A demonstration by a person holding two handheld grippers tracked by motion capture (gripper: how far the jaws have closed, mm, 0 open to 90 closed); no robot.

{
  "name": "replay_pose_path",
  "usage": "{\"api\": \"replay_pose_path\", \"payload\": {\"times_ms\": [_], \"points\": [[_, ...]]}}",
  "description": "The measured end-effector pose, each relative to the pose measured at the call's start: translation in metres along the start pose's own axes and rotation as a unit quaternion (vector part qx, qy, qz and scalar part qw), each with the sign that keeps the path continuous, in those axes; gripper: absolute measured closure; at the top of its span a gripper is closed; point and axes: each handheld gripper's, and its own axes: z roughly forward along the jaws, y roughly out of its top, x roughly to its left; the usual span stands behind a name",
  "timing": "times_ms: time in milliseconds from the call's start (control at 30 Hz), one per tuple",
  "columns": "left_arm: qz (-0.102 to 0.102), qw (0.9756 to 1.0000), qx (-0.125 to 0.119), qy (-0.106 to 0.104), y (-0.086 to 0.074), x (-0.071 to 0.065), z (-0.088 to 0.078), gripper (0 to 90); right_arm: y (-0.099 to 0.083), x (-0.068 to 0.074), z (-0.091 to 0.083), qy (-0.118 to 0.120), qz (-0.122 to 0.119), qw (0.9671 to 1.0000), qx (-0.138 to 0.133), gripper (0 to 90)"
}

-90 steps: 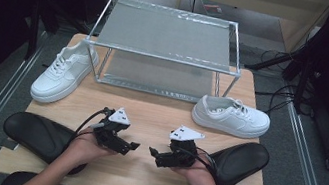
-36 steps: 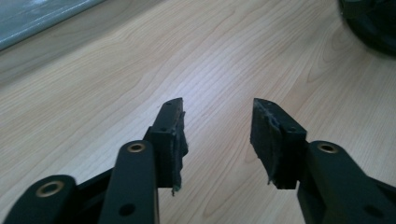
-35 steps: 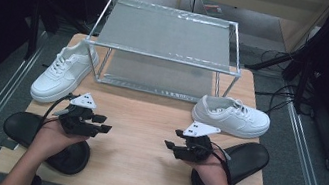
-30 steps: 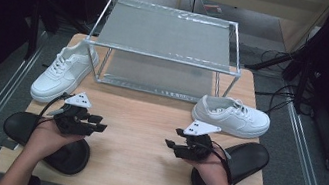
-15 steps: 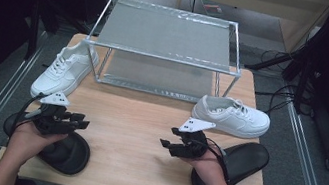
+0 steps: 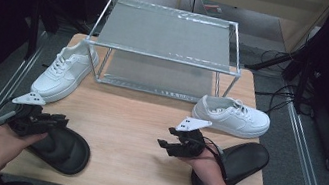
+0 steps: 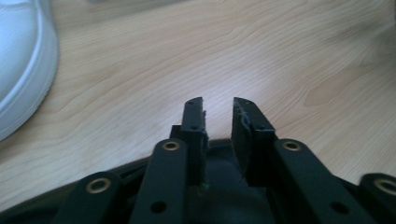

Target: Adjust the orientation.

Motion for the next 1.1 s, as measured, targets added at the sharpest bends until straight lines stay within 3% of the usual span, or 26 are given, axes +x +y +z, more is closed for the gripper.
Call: {"api": "replay_pose_path", "payload": {"times_ms": [233,567,767,933,1100], "points": [[-0.017,0.9995,0.003,0.025,-0.01,0.013,-0.01,89.9,0.001,0.0,0.001,0.002,0.0,1.0,0.001,41.4],[-0.051,0.9973,0.023,0.047,-0.045,0.031,-0.016,90.0,0.001,-0.001,0.001,-0.001,0.0,1.0,0.002,41.3],[-0.066,0.9964,0.038,0.037,-0.055,0.035,-0.007,90.0,0.001,0.001,0.001,-0.001,-0.006,1.0,0.004,41.7],[-0.046,0.9971,0.053,0.029,-0.05,0.031,0.004,90.0,0.001,0.001,0.003,0.0,-0.005,1.0,0.007,41.9],[-0.047,0.9973,0.053,0.019,-0.048,0.031,0.01,90.0,0.001,0.001,0.003,0.0,-0.006,0.9999,0.009,41.9]]}}
